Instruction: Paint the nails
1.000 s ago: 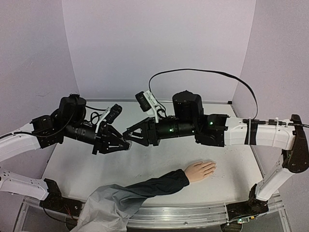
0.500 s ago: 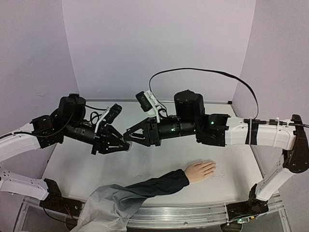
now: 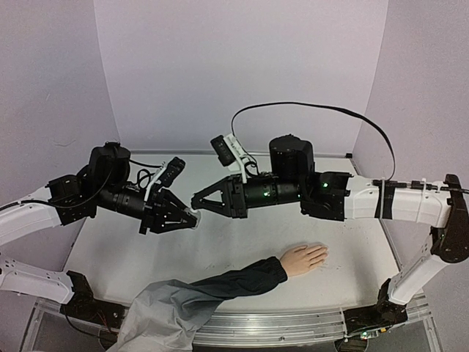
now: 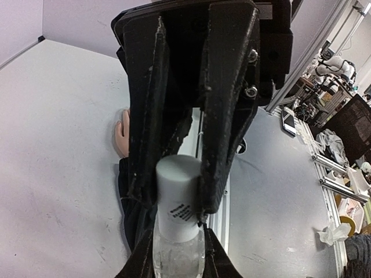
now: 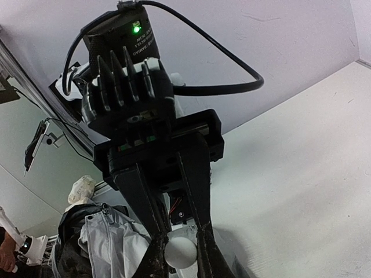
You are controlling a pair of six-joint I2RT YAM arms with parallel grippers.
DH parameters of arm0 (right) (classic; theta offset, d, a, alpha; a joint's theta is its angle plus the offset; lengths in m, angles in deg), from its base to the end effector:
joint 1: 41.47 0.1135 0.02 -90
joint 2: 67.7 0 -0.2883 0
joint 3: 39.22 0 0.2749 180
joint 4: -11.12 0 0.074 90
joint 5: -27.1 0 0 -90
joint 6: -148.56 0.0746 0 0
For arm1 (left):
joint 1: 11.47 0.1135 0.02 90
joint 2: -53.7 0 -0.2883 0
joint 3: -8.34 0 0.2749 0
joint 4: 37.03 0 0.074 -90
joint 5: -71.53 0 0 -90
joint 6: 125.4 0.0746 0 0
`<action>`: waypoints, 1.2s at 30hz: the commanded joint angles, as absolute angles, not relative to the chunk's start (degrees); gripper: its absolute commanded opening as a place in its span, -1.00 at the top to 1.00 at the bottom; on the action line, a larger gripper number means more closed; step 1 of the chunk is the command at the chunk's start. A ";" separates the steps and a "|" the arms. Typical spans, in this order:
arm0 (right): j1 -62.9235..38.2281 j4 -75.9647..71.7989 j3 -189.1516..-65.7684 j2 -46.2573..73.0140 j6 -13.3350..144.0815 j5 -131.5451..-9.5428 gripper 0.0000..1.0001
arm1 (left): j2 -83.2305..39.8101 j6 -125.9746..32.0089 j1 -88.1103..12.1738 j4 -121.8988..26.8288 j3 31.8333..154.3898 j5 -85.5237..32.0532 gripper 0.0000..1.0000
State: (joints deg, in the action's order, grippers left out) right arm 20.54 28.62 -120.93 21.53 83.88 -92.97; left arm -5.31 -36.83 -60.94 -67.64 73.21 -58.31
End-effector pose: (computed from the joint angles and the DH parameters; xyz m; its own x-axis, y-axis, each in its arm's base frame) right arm 0.1665 0.3929 0.3898 -0.3523 0.1257 -0.9274 -0.9349 -0.0922 0.3427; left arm 0.1354 -0.2319 0.3338 -0.2960 0.3167 -0.9012 0.9546 0.0647 -0.2908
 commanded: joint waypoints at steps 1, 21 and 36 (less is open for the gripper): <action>20.71 32.00 -123.61 23.06 86.03 -91.69 1.00 | -2.83 -37.10 -60.86 -64.32 74.72 -49.92 1.00; 32.58 14.97 -148.72 38.92 94.83 -46.57 0.69 | 2.35 -35.50 -60.86 -67.39 72.48 -13.63 1.00; 23.71 21.32 -125.51 16.86 81.17 -75.46 -0.79 | -2.95 -35.54 -60.86 -65.75 75.26 -51.56 1.00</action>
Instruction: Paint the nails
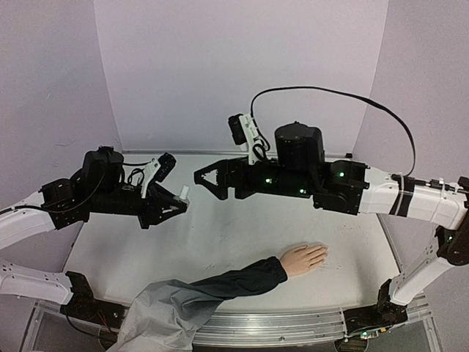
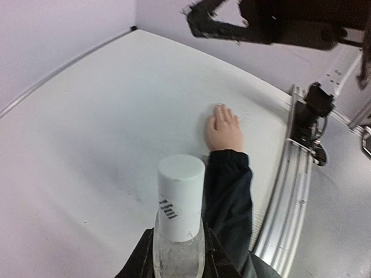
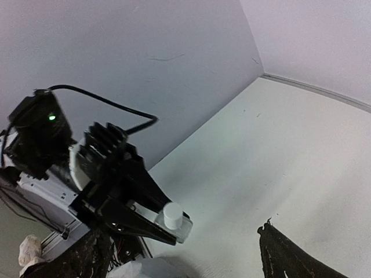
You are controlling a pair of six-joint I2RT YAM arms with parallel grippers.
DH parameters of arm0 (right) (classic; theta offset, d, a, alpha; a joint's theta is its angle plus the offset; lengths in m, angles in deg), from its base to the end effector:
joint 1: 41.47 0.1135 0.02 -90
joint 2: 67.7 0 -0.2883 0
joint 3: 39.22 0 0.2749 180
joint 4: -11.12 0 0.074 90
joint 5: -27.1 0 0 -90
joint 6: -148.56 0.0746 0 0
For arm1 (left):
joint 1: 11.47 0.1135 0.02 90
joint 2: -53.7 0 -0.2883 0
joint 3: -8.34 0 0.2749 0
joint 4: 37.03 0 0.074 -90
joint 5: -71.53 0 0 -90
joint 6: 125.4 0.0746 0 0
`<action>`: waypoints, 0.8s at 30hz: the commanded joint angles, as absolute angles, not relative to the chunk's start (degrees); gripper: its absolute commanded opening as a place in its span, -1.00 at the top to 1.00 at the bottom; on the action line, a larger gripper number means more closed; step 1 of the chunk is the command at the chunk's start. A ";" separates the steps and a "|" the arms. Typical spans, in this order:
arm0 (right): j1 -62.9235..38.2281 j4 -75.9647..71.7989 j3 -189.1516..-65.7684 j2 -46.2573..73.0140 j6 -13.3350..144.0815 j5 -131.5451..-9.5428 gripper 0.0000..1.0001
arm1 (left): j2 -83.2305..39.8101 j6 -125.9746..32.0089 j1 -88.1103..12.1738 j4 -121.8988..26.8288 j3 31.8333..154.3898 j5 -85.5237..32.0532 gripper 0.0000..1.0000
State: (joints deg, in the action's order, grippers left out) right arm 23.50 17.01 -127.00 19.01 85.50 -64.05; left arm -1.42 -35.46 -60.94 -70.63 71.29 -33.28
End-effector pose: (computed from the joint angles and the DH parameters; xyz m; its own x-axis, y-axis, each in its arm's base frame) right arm 0.1788 0.3864 0.4245 -0.3685 0.2813 -0.8860 -0.8383 0.3113 0.4476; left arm 0.1539 -0.2093 0.3239 -0.2835 0.3300 -0.9004 0.8841 0.4536 -0.1121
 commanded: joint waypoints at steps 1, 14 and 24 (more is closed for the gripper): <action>23.64 21.28 -125.55 16.97 81.15 -76.56 -0.79 | -3.53 -35.80 -60.86 -65.32 75.38 -54.86 1.00; 23.59 21.37 -127.07 20.58 81.78 -85.11 -0.20 | -4.51 -36.64 -60.87 -63.00 74.89 -64.13 1.00; 23.57 21.43 -128.15 22.55 82.28 -88.35 0.32 | -4.29 -36.46 -60.95 -62.89 74.71 -64.15 1.00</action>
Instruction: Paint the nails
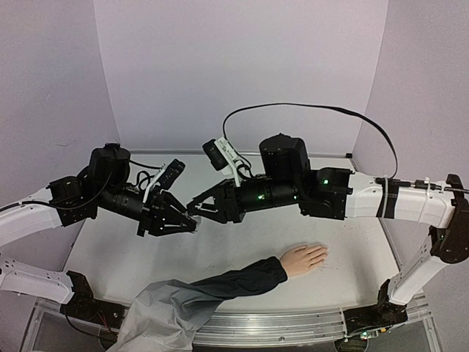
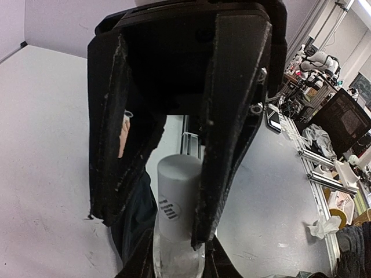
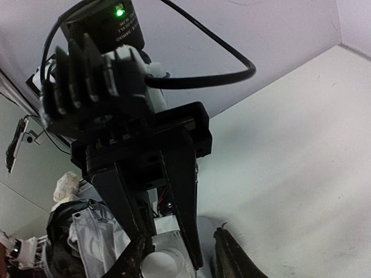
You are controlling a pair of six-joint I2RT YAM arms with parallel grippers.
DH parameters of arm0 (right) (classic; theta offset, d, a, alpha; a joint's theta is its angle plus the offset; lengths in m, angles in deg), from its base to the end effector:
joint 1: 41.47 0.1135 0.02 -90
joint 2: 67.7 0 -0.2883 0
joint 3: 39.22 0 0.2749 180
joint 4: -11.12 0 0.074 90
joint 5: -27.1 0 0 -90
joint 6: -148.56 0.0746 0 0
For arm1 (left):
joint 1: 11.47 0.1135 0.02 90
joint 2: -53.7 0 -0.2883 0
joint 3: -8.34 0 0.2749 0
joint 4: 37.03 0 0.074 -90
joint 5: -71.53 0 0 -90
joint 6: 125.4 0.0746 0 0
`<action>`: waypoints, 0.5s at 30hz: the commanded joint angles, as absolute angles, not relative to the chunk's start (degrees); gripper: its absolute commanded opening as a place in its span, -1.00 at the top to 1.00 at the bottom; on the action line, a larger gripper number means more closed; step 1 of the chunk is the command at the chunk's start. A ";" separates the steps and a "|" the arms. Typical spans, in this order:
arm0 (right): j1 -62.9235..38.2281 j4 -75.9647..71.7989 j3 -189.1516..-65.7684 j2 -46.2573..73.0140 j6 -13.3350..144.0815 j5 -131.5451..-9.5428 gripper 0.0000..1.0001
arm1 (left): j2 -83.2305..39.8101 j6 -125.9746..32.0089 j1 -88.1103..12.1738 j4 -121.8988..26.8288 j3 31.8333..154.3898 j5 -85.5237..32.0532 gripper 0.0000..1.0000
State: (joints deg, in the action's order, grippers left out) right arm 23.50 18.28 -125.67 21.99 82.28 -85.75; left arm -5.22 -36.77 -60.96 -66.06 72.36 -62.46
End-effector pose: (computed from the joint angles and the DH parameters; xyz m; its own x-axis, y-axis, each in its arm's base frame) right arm 0.1579 0.4067 0.3960 -0.3753 0.0723 -0.9241 -0.9261 0.0107 0.3770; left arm 0.1306 -0.2326 0.3331 -0.2863 0.3087 -0.9070 0.9528 -0.0079 -0.3035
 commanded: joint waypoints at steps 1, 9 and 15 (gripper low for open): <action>23.53 21.37 -128.20 22.56 82.36 -88.40 0.37 | -4.31 -36.46 -60.96 -62.91 74.71 -64.03 1.00; 23.37 21.54 -127.06 20.45 82.55 -85.72 0.39 | -4.18 -36.28 -60.95 -62.87 74.54 -62.69 1.00; 23.31 21.72 -127.06 21.74 84.25 -84.27 1.00 | -3.39 -36.97 -60.93 -62.91 74.00 -54.08 1.00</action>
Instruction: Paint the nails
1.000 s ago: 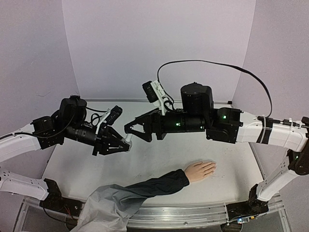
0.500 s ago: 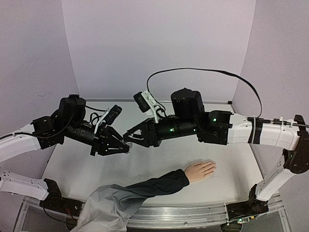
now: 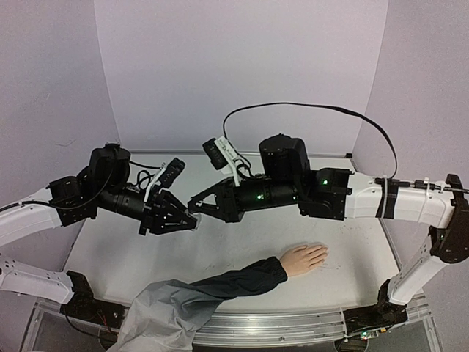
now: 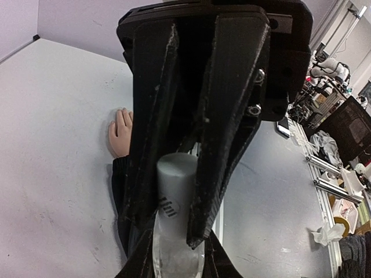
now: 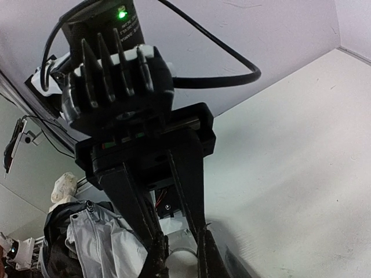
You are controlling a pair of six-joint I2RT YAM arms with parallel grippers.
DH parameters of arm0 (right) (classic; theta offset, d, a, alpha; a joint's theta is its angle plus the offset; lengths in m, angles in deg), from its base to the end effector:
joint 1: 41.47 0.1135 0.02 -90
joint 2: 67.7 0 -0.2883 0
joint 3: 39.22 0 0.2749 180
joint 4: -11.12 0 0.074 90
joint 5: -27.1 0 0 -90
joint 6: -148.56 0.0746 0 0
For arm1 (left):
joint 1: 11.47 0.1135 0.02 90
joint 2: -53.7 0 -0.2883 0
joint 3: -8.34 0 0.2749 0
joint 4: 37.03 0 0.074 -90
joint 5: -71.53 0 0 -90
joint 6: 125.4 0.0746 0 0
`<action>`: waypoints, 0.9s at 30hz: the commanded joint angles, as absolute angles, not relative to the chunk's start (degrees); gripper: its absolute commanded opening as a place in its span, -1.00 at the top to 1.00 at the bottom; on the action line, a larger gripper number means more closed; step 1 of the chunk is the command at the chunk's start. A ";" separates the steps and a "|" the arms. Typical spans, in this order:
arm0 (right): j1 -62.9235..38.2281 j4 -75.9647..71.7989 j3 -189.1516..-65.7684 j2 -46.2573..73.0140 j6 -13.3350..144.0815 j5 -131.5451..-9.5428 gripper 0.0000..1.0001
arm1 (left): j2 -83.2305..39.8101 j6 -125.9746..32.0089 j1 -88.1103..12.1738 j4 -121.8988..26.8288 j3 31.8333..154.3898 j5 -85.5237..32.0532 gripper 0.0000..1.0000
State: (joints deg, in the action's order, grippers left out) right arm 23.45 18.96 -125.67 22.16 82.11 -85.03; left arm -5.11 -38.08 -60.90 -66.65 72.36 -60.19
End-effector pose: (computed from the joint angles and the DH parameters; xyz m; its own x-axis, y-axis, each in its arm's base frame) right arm 0.1595 0.4072 0.3965 -0.3688 0.0851 -0.9256 -0.9281 0.0202 0.3717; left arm 0.1330 -0.2317 0.3315 -0.3134 0.3124 -0.8968 0.9475 0.0398 -0.3173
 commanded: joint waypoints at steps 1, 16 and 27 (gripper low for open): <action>23.30 21.72 -127.26 22.27 84.97 -83.34 1.00 | -2.97 -37.18 -60.97 -62.91 73.76 -50.14 1.00; 32.84 15.28 -145.20 41.05 105.55 -40.50 1.00 | -2.10 -35.49 -60.95 -68.01 73.14 -13.29 1.00; 25.82 22.85 -128.11 24.46 94.29 -52.31 -0.15 | -3.04 -35.93 -60.96 -68.42 74.33 -25.27 1.00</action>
